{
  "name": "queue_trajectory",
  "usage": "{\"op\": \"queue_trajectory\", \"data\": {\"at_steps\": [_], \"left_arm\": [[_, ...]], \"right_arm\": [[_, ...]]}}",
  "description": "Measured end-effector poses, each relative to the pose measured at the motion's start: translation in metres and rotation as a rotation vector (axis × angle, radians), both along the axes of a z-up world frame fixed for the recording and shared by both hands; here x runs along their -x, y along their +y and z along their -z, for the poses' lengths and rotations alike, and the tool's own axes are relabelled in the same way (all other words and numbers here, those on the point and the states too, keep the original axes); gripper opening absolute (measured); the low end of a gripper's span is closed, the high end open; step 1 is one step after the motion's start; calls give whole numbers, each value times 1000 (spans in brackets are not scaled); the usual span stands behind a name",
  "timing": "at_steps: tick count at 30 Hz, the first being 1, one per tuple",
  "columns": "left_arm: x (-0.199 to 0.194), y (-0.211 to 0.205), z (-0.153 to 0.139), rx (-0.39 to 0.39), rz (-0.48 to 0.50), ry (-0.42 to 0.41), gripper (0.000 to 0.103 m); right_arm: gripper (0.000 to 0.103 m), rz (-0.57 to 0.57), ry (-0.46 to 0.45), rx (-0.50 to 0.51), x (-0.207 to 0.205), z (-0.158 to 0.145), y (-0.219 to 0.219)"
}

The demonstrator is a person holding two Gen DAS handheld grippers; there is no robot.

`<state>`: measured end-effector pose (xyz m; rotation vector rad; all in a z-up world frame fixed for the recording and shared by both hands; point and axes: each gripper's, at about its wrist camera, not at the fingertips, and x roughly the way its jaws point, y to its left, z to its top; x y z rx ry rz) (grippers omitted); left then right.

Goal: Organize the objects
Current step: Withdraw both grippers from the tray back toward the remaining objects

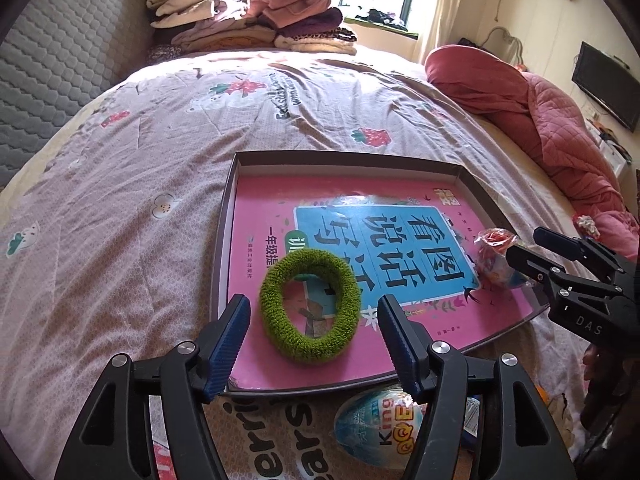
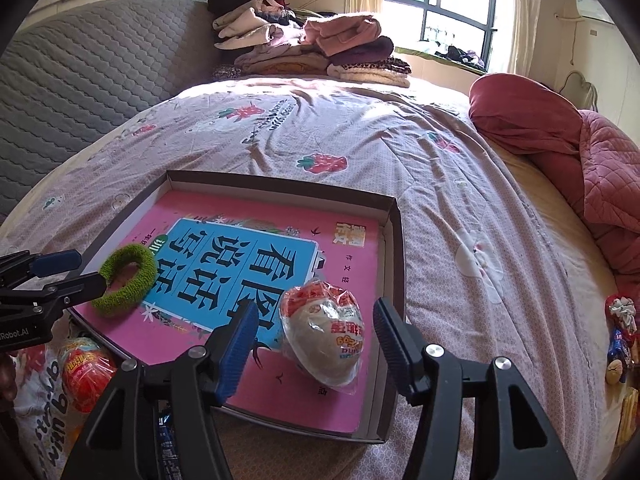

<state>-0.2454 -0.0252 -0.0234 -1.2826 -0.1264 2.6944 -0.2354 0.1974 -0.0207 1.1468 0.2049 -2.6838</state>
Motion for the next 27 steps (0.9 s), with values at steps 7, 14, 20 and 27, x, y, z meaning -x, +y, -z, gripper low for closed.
{"op": "queue_trajectory", "data": {"at_steps": [7, 14, 20, 27], "left_arm": [[-14, -1, -16, -25, -5, 27, 73], [-34, -2, -38, -4, -21, 94, 74], [-51, -6, -55, -18, -39, 138, 76], [-73, -5, -72, -35, -45, 187, 76]], "right_arm": [[59, 4, 47, 21, -10, -20, 0], [59, -14, 98, 59, -32, -43, -5], [59, -41, 151, 77, -56, -64, -11], [59, -50, 199, 129, -80, -84, -8]]}}
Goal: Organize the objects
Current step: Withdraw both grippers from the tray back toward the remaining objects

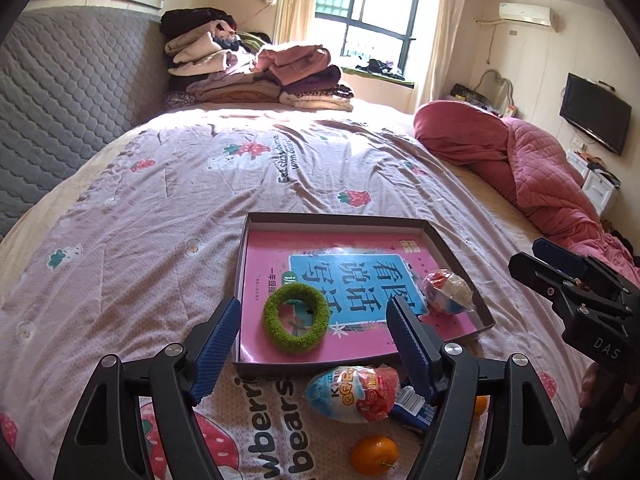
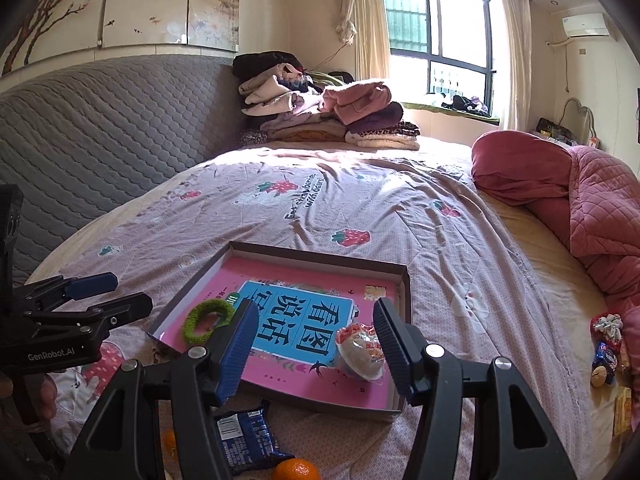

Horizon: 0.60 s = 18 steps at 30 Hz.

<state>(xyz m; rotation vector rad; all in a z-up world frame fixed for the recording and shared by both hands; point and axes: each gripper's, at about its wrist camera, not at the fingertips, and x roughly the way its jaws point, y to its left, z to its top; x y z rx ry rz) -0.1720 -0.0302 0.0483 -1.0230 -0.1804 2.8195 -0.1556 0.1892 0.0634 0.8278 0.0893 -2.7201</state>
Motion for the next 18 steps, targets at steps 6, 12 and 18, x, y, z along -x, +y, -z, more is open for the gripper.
{"op": "queue_trajectory", "data": {"at_steps": [6, 12, 18], "left_arm": [[-21, -2, -8, -12, -16, 24, 76], [-46, -1, -12, -3, -22, 45, 76], [-67, 3, -15, -7, -15, 45, 76]], "right_arm": [[59, 16, 41, 46, -19, -16, 10], [59, 19, 75, 59, -45, -27, 14], [59, 20, 95, 74, -71, -34, 19]]}}
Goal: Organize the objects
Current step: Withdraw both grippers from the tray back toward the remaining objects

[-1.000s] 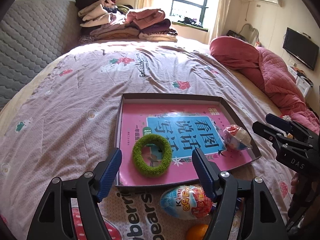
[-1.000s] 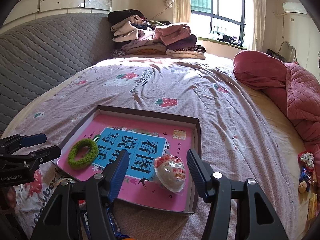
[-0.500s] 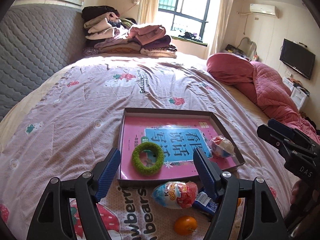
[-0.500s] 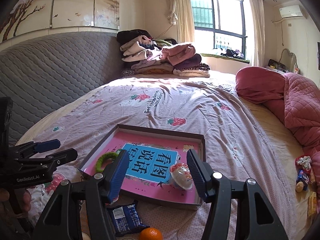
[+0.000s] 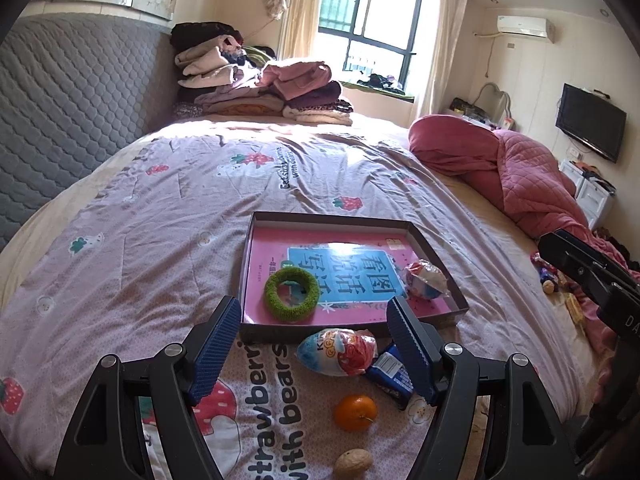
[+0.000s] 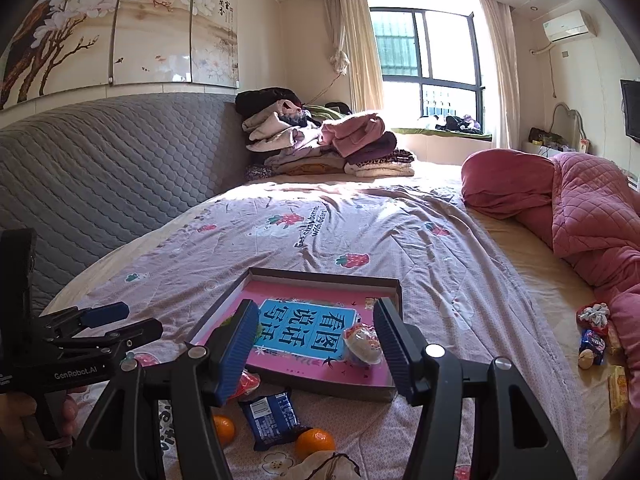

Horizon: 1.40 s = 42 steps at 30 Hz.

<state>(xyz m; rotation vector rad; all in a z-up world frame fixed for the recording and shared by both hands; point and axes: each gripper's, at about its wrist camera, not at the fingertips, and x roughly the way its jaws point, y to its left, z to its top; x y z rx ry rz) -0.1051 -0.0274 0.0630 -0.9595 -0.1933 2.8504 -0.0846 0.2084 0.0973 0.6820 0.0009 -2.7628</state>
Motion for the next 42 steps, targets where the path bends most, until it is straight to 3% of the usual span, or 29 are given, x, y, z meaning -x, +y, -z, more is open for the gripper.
{"op": "queue_trajectory", "data": {"at_steps": [14, 22, 42], "left_arm": [[-47, 9, -10, 39, 30, 10, 76], [-62, 12, 0, 50, 41, -19, 76], [-71, 29, 25, 70, 96, -100, 76]], "right_arm": [[59, 8, -8, -4, -38, 0, 6], [59, 11, -44, -16, -54, 12, 9], [59, 21, -93, -32, -66, 27, 10]]}}
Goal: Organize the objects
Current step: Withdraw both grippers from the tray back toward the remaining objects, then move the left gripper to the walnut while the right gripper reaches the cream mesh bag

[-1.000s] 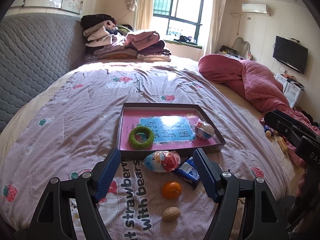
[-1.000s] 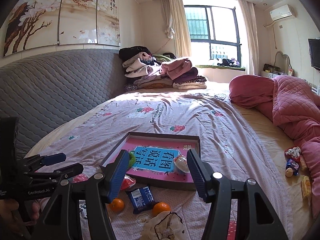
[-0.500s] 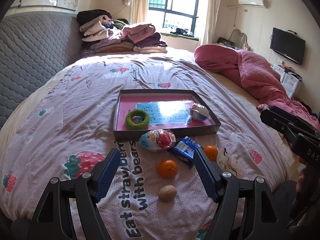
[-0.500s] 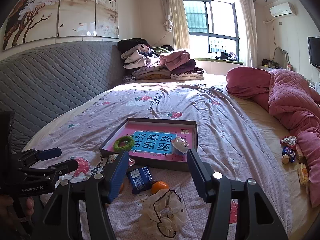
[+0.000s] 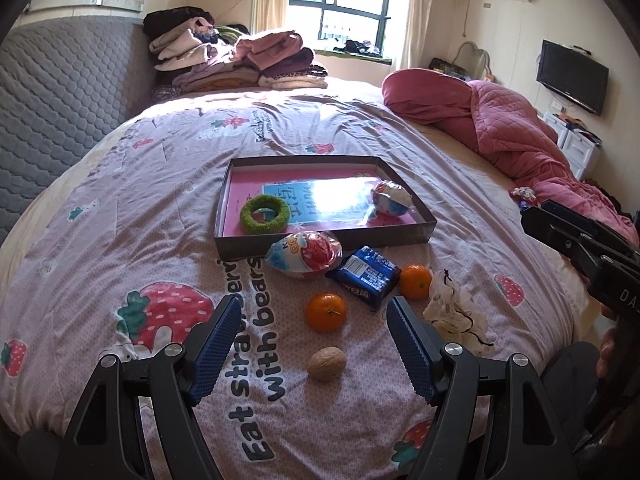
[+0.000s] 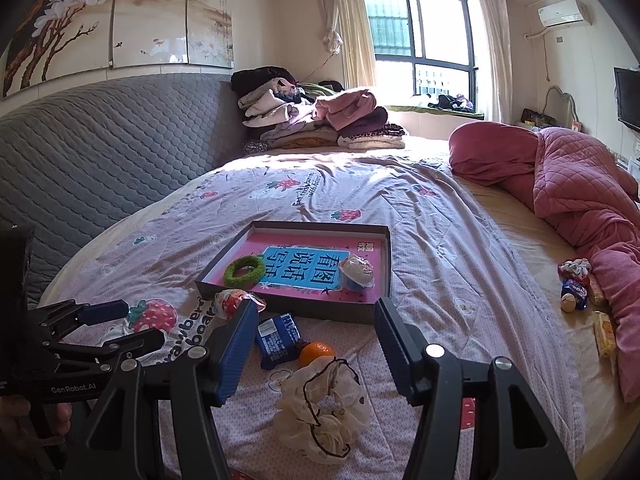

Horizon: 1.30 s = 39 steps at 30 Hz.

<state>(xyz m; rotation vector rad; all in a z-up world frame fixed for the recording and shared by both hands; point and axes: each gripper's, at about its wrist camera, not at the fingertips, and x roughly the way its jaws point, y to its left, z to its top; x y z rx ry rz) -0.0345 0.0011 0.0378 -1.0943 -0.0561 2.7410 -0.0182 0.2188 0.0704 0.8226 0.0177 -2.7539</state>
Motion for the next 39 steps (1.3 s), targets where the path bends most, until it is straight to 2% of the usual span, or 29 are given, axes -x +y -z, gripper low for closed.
{"op": "queue_trajectory", "data": {"at_steps": [24, 39], "left_arm": [[-3, 3, 17, 18, -13, -48, 76], [1, 12, 52, 37, 3, -153, 77]], "right_arm": [[59, 12, -91, -55, 3, 34, -4], [59, 19, -145, -79, 3, 56, -2]]}}
